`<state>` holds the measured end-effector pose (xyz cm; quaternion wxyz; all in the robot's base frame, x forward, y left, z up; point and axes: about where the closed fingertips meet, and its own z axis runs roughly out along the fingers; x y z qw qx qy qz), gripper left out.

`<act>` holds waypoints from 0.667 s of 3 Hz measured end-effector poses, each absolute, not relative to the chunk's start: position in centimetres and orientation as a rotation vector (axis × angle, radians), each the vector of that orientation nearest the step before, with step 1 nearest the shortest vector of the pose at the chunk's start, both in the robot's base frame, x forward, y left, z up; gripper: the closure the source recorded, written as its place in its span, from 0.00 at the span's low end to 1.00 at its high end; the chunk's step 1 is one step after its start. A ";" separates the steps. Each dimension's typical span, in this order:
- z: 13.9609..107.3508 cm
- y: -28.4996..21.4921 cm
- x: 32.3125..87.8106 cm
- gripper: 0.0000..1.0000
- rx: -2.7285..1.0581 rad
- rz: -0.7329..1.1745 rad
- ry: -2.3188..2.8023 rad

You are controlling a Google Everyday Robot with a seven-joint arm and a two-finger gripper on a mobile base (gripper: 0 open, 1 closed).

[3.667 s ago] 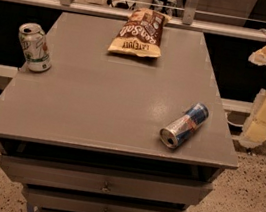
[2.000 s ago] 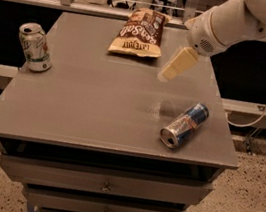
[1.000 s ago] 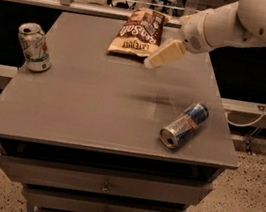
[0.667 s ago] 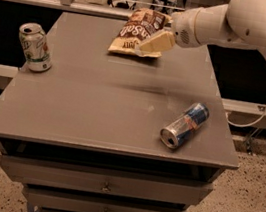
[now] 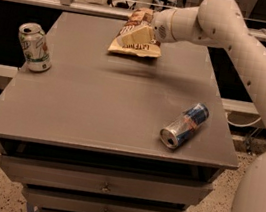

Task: Pick brown chip bag

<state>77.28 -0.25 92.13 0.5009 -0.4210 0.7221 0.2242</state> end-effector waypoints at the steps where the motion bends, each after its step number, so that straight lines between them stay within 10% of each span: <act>1: 90.1 0.4 79.7 0.00 -0.980 0.543 1.777; 2: 88.0 0.3 81.3 0.00 -0.939 0.538 1.813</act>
Offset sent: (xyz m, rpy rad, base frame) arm 0.0612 -0.0030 -0.0647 0.0174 0.0819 -0.1306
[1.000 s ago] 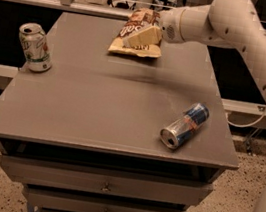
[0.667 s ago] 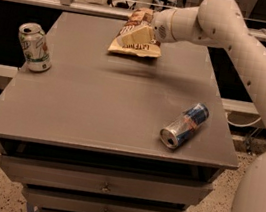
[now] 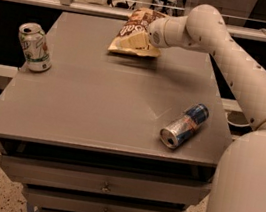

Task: Pick brown chip bag

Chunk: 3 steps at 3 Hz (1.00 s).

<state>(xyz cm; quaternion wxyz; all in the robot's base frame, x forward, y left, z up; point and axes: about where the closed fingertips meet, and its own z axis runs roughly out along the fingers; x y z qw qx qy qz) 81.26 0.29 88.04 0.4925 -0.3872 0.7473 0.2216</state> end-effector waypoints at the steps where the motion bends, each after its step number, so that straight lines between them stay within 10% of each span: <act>1: 87.1 0.3 82.4 0.15 -0.910 0.524 1.820; 3: 87.2 -0.3 83.1 0.62 -0.895 0.479 1.786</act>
Offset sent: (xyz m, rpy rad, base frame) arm 0.0251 -0.0080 -0.0119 0.0092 -0.0402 -0.0726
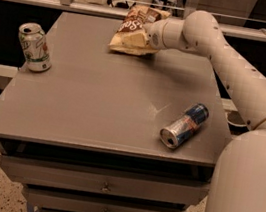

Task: Pick brown chip bag

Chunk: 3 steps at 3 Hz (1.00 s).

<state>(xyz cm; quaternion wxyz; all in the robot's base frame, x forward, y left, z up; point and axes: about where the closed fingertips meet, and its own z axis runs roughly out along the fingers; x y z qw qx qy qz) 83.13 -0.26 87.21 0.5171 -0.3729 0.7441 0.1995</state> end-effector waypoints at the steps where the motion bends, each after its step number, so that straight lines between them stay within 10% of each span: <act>1: 90.2 -1.7 82.4 0.93 -0.917 0.460 1.680; 3: 96.7 -2.5 79.6 1.00 -1.018 0.473 1.443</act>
Offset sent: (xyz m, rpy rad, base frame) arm -0.0329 -0.0349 0.0949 0.0463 -0.3042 0.1283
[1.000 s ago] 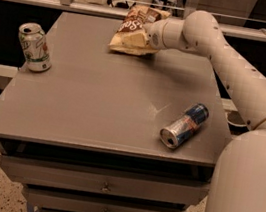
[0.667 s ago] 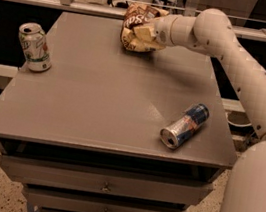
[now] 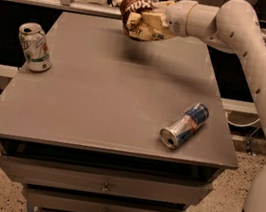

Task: Pick brown chip bag

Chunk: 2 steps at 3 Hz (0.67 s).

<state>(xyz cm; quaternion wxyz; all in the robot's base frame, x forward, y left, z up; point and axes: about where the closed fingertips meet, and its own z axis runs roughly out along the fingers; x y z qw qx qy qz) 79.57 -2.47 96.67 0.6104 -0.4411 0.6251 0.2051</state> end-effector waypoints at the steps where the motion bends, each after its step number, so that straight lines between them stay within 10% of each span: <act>1: 100.5 -2.3 76.9 1.00 -1.100 0.482 1.310; 2: 101.6 -2.0 75.8 1.00 -1.141 0.485 1.260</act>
Offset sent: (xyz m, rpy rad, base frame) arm -0.0331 0.0021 0.0462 -0.0027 -0.1220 0.1145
